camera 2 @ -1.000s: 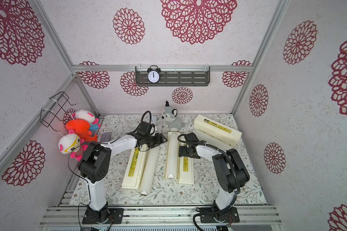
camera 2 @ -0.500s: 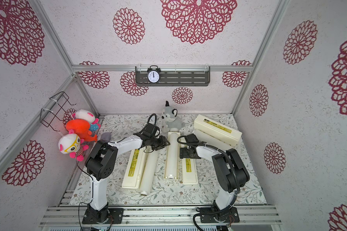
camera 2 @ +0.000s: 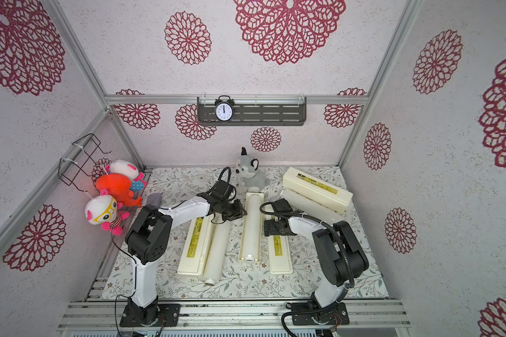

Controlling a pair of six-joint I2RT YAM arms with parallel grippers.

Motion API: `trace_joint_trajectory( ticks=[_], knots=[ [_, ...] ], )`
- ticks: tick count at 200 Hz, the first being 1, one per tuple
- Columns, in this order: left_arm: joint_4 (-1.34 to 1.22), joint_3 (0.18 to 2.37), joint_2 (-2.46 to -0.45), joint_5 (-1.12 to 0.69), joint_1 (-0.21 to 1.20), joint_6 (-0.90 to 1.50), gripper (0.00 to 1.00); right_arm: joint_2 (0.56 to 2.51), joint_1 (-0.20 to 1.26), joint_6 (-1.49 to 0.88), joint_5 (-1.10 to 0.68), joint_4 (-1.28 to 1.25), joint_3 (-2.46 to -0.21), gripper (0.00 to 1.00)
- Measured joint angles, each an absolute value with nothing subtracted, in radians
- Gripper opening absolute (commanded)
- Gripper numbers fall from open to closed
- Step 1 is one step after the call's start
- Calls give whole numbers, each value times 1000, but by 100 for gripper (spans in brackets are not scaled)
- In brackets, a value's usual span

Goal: Put plastic wrap rolls into dispensers
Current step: Pick up the lid from the center of the board.

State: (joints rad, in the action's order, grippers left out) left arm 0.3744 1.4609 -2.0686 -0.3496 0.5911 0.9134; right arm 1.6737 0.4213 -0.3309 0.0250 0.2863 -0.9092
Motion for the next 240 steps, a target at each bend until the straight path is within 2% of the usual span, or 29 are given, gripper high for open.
trace_joint_trajectory(
  ticks=[61,105,194,240],
  knots=[
    [390,1473,-2069,-322,613,948,7,1649,421,-333,26,258,-880,87],
    [401,1456,-2051,-275,628,978,0,1626,421,-334,17,282,-863,82],
    [419,1409,-2007,-235,688,1064,2,1576,416,-329,19,310,-863,77],
    [447,1425,-2007,-242,701,1063,16,1544,403,-307,39,339,-857,74]
  ],
)
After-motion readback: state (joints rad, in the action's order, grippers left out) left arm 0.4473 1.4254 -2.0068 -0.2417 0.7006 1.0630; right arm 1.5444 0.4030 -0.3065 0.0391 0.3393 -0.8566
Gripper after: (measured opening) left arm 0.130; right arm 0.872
